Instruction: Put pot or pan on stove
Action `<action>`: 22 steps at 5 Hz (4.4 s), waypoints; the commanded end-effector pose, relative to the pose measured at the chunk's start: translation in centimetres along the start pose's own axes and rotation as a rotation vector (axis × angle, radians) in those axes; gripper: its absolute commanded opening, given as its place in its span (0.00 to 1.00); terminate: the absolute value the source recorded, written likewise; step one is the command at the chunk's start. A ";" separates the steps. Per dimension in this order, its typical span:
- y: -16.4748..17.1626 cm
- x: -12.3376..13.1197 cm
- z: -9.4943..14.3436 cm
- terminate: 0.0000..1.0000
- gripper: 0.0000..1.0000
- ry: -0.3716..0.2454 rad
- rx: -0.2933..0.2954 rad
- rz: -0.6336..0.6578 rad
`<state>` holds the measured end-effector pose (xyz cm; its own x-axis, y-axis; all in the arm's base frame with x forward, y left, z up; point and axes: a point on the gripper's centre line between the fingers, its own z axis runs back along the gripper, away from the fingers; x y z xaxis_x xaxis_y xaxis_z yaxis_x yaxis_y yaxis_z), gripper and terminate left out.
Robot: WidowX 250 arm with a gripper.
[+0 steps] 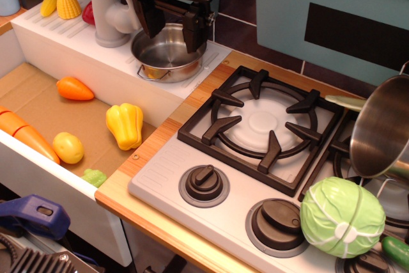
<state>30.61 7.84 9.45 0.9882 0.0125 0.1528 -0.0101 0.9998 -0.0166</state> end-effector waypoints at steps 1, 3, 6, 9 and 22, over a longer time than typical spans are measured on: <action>0.0 0.0 0.0 0.00 1.00 0.000 0.000 0.000; 0.7 1.9 -1.9 0.00 1.00 -0.093 0.056 -0.222; 1.4 4.5 -4.8 0.00 1.00 -0.146 0.037 -0.264; 2.9 6.5 -7.4 0.00 0.00 -0.128 -0.013 -0.228; -13.2 2.4 -2.5 1.00 1.00 -0.105 -0.099 0.173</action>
